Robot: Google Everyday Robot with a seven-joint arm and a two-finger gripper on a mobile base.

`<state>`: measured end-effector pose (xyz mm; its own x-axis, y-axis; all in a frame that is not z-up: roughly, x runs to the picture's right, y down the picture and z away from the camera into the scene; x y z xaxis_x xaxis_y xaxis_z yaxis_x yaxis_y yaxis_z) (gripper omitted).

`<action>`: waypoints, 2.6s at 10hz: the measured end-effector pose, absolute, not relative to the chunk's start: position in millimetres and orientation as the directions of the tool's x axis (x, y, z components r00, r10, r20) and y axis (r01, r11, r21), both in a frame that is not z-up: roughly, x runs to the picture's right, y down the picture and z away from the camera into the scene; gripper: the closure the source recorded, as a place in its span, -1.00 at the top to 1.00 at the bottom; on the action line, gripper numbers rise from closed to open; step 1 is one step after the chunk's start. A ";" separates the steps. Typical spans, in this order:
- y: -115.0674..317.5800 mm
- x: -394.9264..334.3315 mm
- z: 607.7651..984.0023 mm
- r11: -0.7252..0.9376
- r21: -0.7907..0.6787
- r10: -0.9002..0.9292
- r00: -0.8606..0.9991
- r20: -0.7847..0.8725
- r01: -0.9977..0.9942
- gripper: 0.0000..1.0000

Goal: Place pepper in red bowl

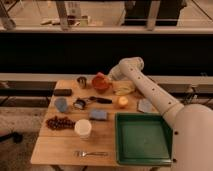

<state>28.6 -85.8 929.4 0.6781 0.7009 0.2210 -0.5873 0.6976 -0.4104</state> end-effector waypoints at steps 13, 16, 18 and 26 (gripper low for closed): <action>-106.7 -6.2 963.3 0.700 -0.487 0.685 0.685 0.248 -0.523 -0.44; -109.6 -10.9 965.5 0.706 -0.489 0.674 0.698 0.244 -0.511 -0.29; -107.0 -10.2 965.1 0.705 -0.485 0.675 0.700 0.236 -0.517 0.13; -107.1 -8.7 960.6 0.710 -0.472 0.665 0.717 0.208 -0.522 0.60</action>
